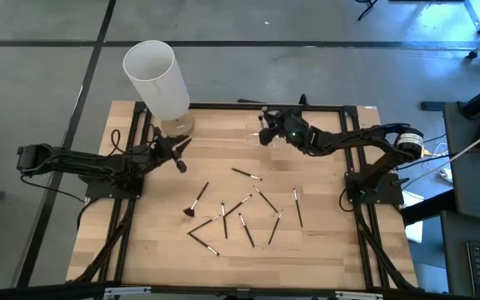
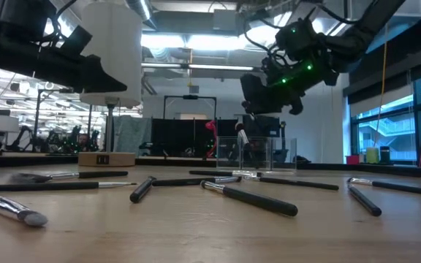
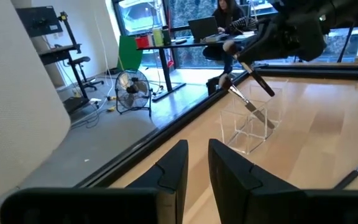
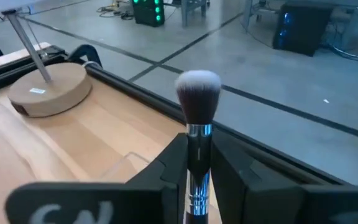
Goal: Put items in baskets/containers
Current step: Put the black powder brush into the transparent organizer, then put the black highlighter brush into the transparent organizer
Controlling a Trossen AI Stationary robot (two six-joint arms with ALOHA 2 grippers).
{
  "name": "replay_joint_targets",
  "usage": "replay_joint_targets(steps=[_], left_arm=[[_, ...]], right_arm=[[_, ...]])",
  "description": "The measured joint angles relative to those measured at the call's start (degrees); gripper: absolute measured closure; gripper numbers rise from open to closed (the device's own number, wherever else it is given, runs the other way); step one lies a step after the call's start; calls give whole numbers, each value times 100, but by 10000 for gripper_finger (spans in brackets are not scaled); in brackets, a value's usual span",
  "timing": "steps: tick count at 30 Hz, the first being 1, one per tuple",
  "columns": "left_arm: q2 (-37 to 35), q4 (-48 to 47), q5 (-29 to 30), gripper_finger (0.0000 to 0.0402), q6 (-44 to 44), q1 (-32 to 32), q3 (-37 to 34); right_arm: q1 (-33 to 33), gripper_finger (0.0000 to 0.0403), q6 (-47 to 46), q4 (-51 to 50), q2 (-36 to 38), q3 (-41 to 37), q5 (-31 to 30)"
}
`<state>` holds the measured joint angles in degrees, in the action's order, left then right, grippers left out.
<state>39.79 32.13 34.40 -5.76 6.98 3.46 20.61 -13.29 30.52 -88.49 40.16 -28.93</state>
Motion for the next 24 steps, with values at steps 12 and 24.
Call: replay_joint_targets(steps=[12, 24], left_arm=[[0, 116, 52, 342, -2, 0, 0], [0, 115, 59, 342, -121, 171, 2]], right_arm=[[152, 286, -873, -638, 0, -15, 262], [-483, 285, 117, -771, 7, 959, 421]])
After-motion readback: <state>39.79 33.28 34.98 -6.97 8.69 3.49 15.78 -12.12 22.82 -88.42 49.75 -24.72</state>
